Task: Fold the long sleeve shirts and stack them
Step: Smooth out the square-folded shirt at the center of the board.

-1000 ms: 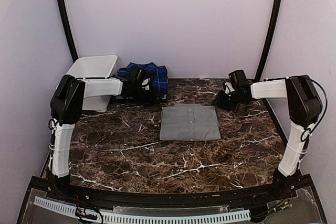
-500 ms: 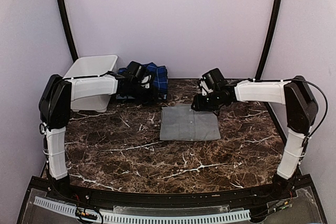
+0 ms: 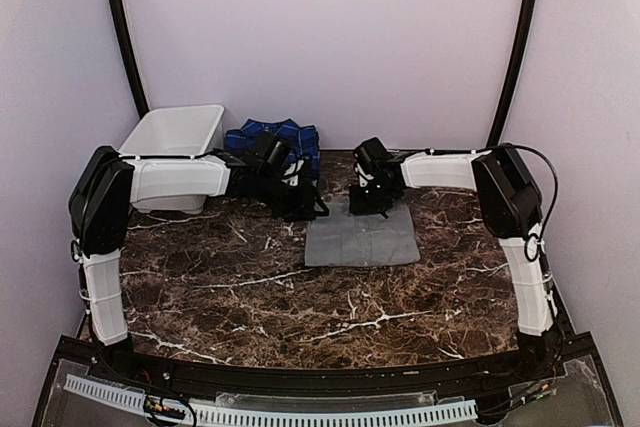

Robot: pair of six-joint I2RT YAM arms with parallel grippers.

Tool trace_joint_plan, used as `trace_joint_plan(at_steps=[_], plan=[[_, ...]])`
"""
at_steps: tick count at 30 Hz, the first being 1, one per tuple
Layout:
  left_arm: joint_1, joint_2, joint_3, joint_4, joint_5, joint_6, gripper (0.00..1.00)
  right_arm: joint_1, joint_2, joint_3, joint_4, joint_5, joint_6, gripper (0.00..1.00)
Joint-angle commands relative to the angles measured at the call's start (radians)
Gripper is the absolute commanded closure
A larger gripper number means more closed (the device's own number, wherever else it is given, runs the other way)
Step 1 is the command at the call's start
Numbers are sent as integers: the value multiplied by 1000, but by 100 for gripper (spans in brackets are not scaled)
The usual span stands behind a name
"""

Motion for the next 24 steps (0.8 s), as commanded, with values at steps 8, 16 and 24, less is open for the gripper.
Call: trace_joint_plan(at_steps=[8, 16, 24], plan=[[-67, 77, -29, 64, 40, 15, 61, 1, 74, 124, -89, -42, 20, 55], [-82, 125, -123, 74, 18, 10, 62, 0, -16, 119, -106, -61, 13, 53], [-82, 75, -127, 54, 13, 2, 64, 25, -175, 59, -135, -29, -9, 52]])
